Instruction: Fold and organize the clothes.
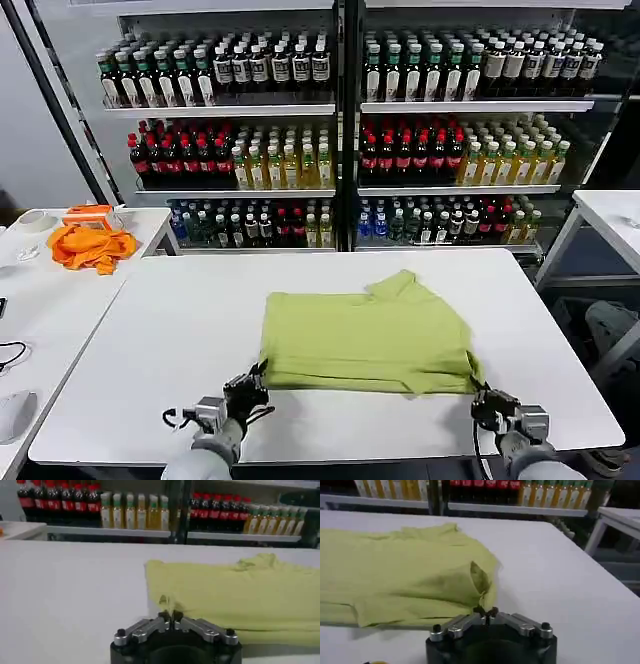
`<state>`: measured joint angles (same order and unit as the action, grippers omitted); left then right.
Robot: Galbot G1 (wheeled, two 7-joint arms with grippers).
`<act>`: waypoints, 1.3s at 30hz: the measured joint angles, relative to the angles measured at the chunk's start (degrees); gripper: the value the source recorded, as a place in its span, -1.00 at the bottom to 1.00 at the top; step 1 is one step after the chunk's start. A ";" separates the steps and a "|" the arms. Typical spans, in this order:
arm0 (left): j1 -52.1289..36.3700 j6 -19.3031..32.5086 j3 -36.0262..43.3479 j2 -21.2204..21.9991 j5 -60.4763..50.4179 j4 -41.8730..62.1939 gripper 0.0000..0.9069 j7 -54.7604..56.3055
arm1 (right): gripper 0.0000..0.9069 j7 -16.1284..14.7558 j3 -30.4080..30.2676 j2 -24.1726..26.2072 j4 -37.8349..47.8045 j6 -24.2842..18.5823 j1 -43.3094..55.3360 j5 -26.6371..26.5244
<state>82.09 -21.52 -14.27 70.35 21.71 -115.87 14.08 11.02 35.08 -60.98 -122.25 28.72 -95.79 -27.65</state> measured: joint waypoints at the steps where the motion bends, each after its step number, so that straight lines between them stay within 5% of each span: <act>1: 0.98 0.16 -0.11 0.03 -0.34 -0.78 -0.96 0.10 | -0.76 -0.02 0.26 0.01 -0.57 0.07 -0.95 0.05; 2: 2.02 0.34 -0.26 0.08 -0.73 -1.54 -0.96 0.22 | -0.29 -0.06 0.48 0.00 -1.06 0.19 -1.68 0.11; 3: 3.09 0.54 -0.39 0.16 -1.15 -2.38 -0.96 0.36 | 1.00 -0.05 0.68 0.01 -1.44 0.32 -2.28 0.21; 4: 4.08 0.74 -0.47 0.19 -1.53 -3.14 -0.93 0.46 | 1.00 0.01 0.83 0.01 -1.80 0.49 -2.87 0.27; 6: 6.18 1.17 -0.48 0.38 -2.31 -4.49 0.04 0.48 | 1.00 0.17 0.93 0.00 -2.23 0.70 -3.67 0.35; 7: 7.10 1.32 -0.45 0.45 -2.72 -4.91 0.93 0.49 | 1.00 0.19 1.00 -0.01 -2.40 0.73 -3.93 0.45; 8: 8.05 1.47 -0.39 0.57 -3.18 -5.28 1.00 0.49 | 1.00 0.16 1.12 -0.01 -2.68 0.74 -4.20 0.46; 26: 12.77 -1.36 -3.52 -1.75 -8.77 -10.57 1.00 -0.50 | 1.00 1.19 5.08 4.09 -5.76 -1.86 -1.08 -5.39; 39: -1.60 -3.41 -1.30 -5.07 -1.25 -3.93 1.00 2.56 | 1.00 3.51 -9.16 3.62 10.10 -0.65 24.54 -10.55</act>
<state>80.49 -24.93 -15.57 65.27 20.46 -119.80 16.64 14.53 25.92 -57.36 -112.15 28.07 -71.25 -38.20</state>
